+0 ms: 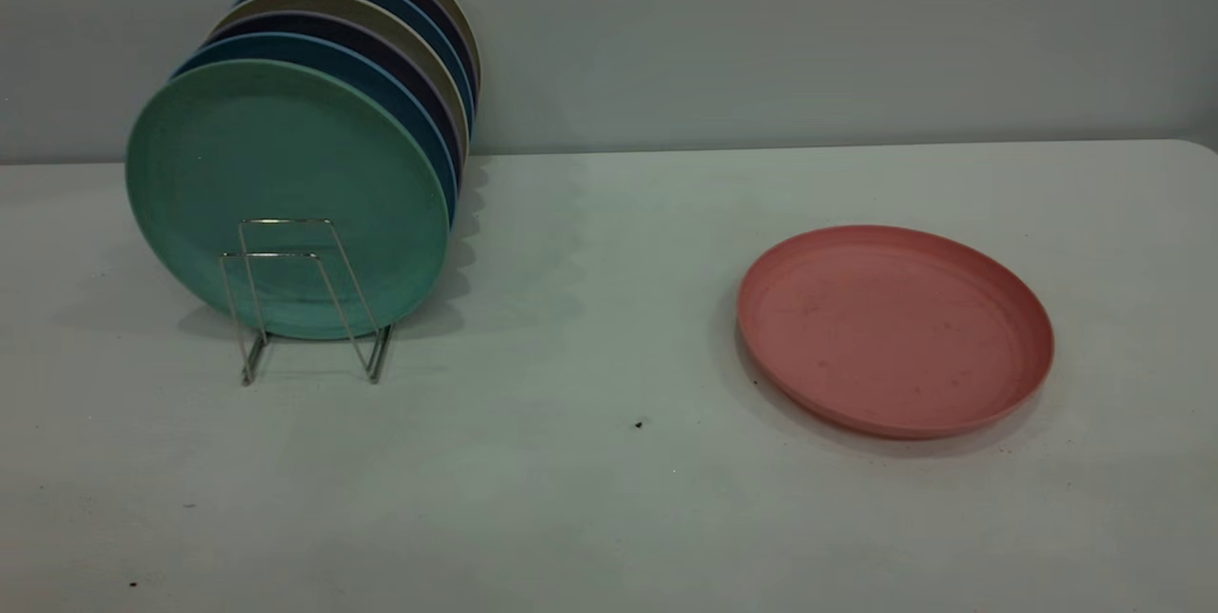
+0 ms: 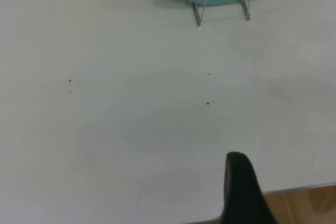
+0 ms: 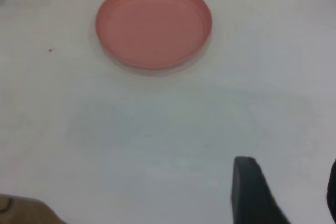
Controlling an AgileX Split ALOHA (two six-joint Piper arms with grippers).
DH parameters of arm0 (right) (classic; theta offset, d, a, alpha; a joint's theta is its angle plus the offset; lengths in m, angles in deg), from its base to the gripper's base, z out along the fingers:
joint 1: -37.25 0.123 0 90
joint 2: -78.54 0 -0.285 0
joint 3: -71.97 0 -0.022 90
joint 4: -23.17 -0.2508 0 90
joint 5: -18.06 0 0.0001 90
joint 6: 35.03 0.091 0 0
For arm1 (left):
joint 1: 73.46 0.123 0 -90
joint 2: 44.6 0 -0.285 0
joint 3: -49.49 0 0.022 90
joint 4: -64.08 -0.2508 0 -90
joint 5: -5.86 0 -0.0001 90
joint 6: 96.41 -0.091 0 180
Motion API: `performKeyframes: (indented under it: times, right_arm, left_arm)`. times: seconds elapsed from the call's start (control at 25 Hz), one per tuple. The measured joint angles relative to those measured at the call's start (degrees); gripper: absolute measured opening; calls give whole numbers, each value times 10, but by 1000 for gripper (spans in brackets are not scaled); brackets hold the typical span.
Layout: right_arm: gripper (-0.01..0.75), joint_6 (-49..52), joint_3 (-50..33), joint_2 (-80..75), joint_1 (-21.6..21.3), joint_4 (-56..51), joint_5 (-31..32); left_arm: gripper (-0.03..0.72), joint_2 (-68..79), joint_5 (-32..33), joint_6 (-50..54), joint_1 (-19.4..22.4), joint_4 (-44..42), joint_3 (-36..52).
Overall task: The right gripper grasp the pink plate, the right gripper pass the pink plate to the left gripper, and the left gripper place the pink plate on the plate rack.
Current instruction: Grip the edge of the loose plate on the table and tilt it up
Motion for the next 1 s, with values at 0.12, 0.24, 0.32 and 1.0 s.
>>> performKeyframes:
  times: [0.12, 0.24, 0.32, 1.0]
  right_arm:
    - [365, 0, 0, 0, 0, 0, 0]
    - [365, 0, 0, 0, 0, -1, 0]
    - [365, 0, 0, 0, 0, -4, -1]
    - [550, -44, 98, -504, 0, -83, -251]
  left_arm:
    - [459, 0, 0, 0, 0, 0, 0]
    - [459, 0, 0, 0, 0, 0, 0]
    - [459, 0, 0, 2, 0, 0, 0]
    - [555, 490, -189, -5, 0, -21, -166]
